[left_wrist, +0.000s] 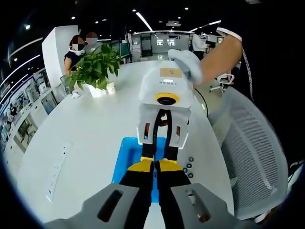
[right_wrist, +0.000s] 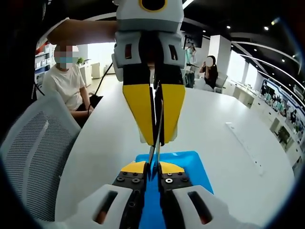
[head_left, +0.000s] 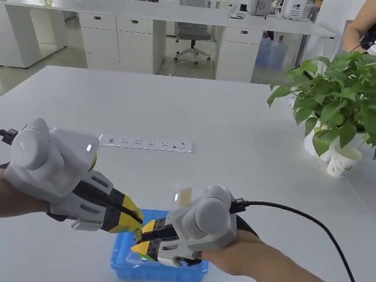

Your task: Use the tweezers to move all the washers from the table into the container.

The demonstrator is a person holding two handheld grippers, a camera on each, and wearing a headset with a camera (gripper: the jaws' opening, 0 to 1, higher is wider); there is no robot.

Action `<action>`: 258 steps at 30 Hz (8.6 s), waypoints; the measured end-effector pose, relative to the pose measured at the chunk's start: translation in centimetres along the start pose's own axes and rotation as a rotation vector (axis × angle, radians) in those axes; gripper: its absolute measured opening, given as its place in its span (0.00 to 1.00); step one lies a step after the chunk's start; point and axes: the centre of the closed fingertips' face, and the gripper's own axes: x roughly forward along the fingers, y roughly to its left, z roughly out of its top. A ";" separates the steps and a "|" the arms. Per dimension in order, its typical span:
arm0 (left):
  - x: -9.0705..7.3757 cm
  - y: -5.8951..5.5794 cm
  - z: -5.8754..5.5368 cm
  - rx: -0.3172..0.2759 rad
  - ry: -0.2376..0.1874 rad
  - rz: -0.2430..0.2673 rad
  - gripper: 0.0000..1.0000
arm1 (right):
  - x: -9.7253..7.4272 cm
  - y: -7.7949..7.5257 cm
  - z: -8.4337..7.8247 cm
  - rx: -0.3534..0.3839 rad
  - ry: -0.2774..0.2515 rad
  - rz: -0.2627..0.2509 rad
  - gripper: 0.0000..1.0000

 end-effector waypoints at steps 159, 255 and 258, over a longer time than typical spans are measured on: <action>4.6 -8.8 -3.1 0.024 0.027 -0.137 0.04 | 0.8 9.0 -5.9 0.085 0.064 0.046 0.08; 0.9 -2.0 2.0 0.070 0.020 -0.047 0.04 | -2.2 1.3 -0.8 -0.011 0.044 -0.015 0.08; 0.9 -1.5 1.9 0.070 0.023 -0.046 0.04 | -2.1 1.0 -0.9 -0.005 0.043 -0.014 0.07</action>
